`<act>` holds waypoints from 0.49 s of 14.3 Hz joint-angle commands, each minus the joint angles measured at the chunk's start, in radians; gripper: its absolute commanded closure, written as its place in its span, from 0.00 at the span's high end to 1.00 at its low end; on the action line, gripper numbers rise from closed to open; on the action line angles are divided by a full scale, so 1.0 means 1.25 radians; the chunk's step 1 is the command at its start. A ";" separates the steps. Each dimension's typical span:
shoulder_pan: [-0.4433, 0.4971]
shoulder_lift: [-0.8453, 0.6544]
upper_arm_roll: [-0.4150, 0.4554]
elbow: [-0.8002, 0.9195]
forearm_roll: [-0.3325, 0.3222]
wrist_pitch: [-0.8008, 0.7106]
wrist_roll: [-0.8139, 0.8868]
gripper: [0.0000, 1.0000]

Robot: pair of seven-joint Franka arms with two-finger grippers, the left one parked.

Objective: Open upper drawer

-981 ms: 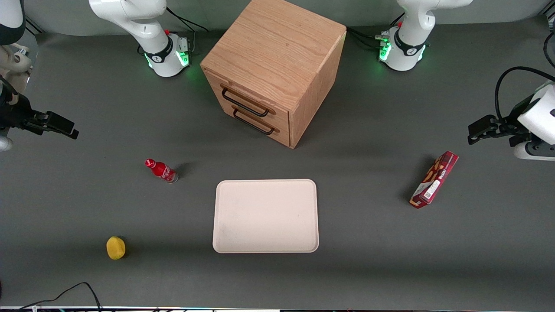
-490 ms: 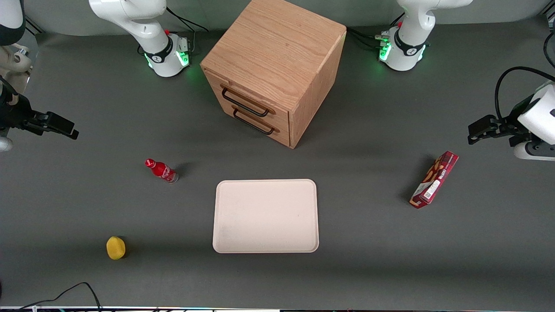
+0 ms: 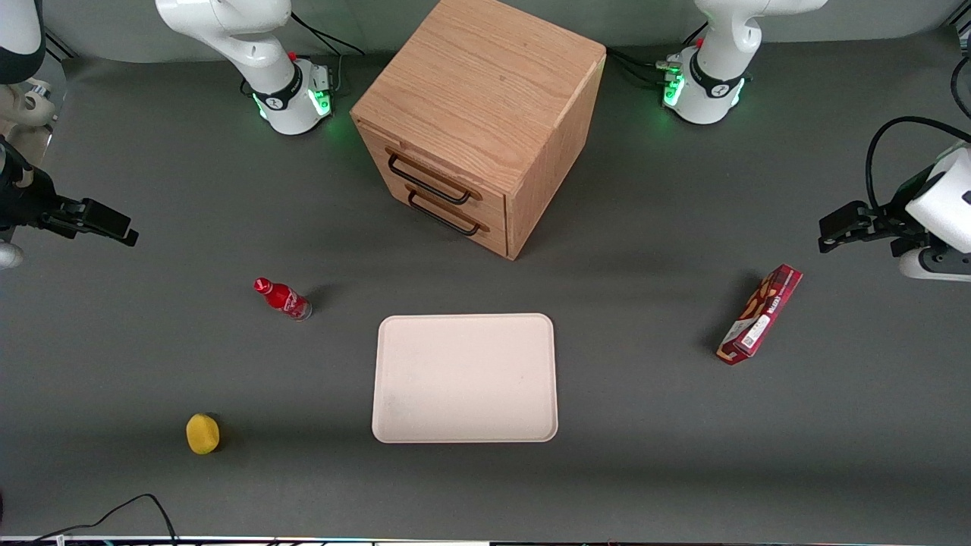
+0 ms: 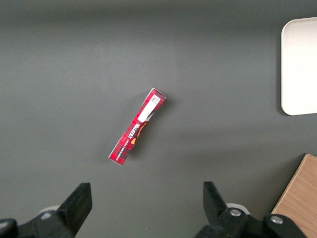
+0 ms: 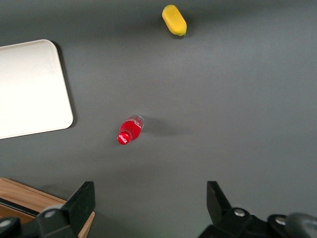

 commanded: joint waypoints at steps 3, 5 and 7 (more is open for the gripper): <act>0.011 0.002 0.005 0.038 0.013 -0.053 -0.038 1.00; 0.012 0.005 0.026 0.063 0.010 -0.072 -0.048 1.00; 0.012 0.005 0.064 0.085 0.008 -0.094 -0.048 1.00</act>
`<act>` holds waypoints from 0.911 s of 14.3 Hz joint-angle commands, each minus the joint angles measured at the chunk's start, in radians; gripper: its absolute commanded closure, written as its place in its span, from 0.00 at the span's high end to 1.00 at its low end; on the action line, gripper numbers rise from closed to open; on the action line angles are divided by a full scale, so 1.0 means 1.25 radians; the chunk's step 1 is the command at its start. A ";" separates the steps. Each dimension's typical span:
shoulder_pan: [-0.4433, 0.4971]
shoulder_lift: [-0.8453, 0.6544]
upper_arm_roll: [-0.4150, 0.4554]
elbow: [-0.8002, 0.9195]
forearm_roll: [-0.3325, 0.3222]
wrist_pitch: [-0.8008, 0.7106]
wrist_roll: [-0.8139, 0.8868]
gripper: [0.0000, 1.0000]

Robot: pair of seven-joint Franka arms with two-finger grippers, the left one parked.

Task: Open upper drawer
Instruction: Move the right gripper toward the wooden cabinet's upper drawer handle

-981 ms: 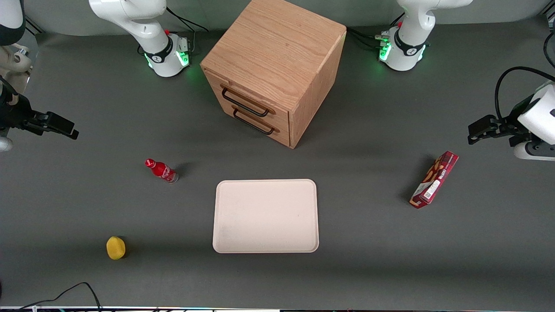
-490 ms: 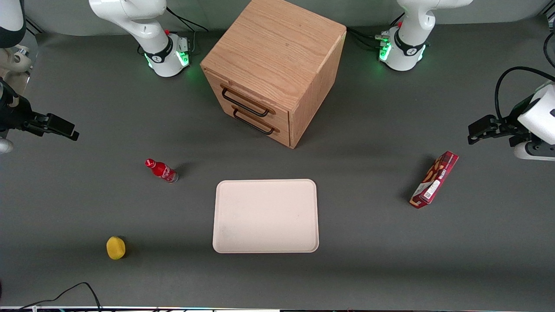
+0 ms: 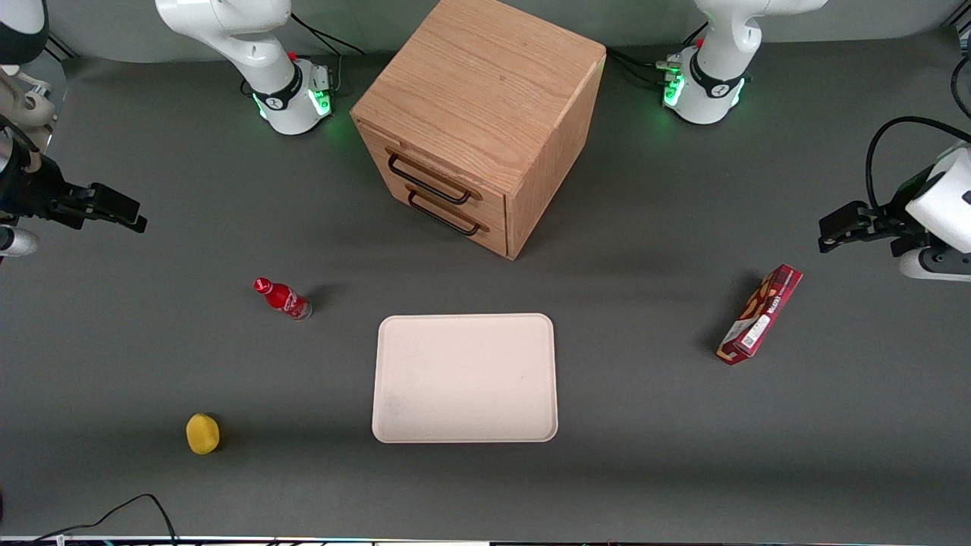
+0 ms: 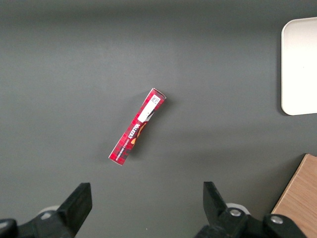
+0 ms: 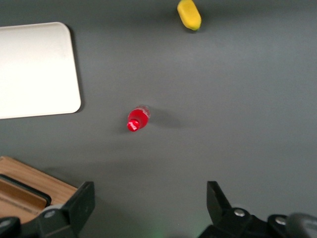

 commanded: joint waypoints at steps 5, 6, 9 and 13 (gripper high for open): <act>0.000 0.005 0.138 0.077 0.014 -0.053 -0.058 1.00; 0.000 0.006 0.171 0.078 0.015 -0.067 -0.056 1.00; 0.000 0.010 0.276 0.080 0.036 -0.076 -0.058 1.00; 0.003 0.012 0.340 0.074 0.052 -0.077 -0.204 1.00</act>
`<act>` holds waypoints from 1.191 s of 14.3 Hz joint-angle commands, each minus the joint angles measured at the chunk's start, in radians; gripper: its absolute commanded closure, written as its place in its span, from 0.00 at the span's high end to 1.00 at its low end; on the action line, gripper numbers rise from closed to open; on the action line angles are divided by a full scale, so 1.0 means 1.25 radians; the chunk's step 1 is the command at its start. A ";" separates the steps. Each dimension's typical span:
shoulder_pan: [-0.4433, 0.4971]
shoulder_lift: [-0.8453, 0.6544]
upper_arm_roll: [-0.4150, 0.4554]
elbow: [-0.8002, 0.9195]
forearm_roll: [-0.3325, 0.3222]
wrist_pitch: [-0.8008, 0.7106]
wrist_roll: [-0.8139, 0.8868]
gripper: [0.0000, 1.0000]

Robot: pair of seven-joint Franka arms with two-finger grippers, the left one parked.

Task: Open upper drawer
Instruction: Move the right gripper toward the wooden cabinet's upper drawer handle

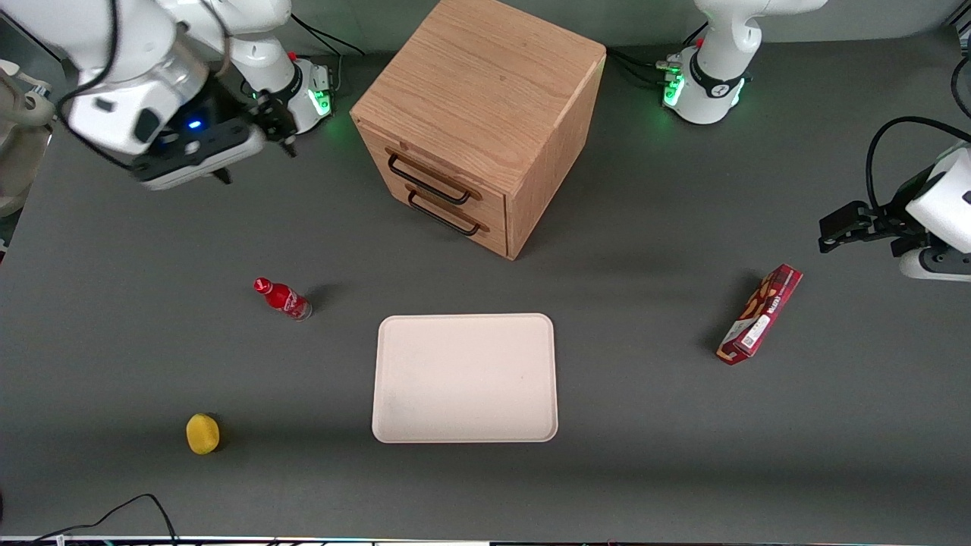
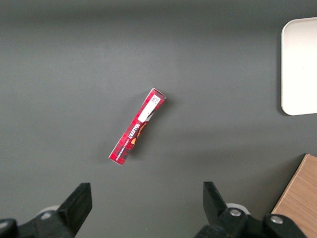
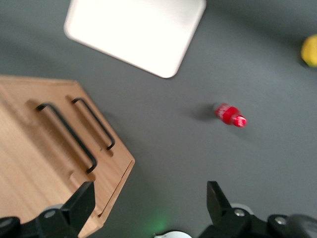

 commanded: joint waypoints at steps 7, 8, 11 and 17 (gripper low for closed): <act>0.013 0.112 0.108 0.003 0.044 0.075 -0.169 1.00; 0.013 0.124 0.107 -0.010 0.058 0.087 -0.169 1.00; 0.005 0.134 0.102 -0.088 0.088 0.157 -0.178 1.00; 0.002 0.136 0.101 -0.184 0.148 0.217 -0.201 1.00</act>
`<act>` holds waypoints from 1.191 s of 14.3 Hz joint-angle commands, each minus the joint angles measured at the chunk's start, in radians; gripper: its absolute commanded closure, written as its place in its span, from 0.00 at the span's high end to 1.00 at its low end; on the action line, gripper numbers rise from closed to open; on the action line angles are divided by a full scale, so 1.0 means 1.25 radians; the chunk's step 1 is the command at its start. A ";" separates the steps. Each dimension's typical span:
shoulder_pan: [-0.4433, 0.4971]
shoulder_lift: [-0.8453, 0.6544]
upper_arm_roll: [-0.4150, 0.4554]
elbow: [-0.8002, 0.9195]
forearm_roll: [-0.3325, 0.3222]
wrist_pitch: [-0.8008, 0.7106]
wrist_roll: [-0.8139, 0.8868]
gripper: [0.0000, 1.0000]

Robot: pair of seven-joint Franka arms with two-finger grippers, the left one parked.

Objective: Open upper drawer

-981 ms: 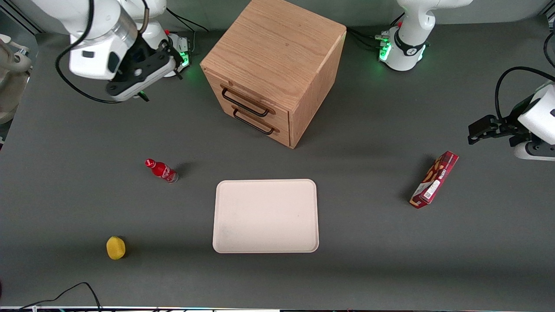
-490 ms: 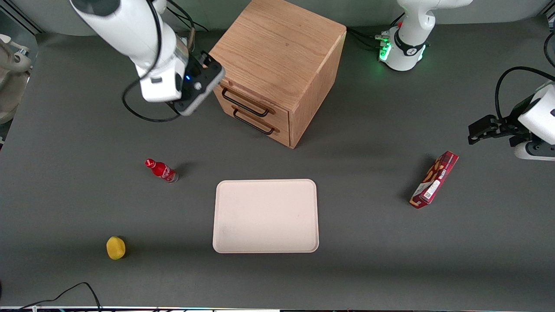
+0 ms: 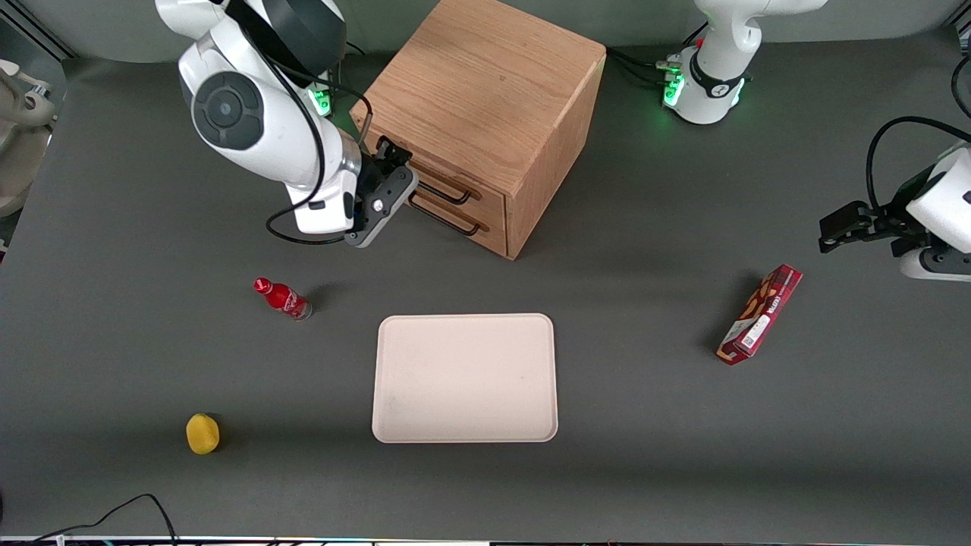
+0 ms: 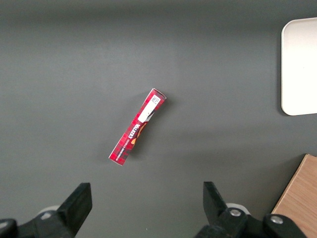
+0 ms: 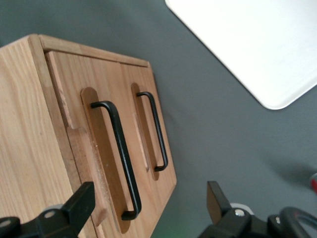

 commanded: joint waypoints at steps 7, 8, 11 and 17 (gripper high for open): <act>-0.004 -0.020 -0.004 -0.129 0.042 0.118 -0.028 1.00; -0.005 -0.020 -0.002 -0.140 0.043 0.123 -0.028 1.00; -0.002 -0.030 0.003 -0.166 0.079 0.135 -0.028 1.00; 0.004 -0.033 0.005 -0.203 0.087 0.178 -0.026 1.00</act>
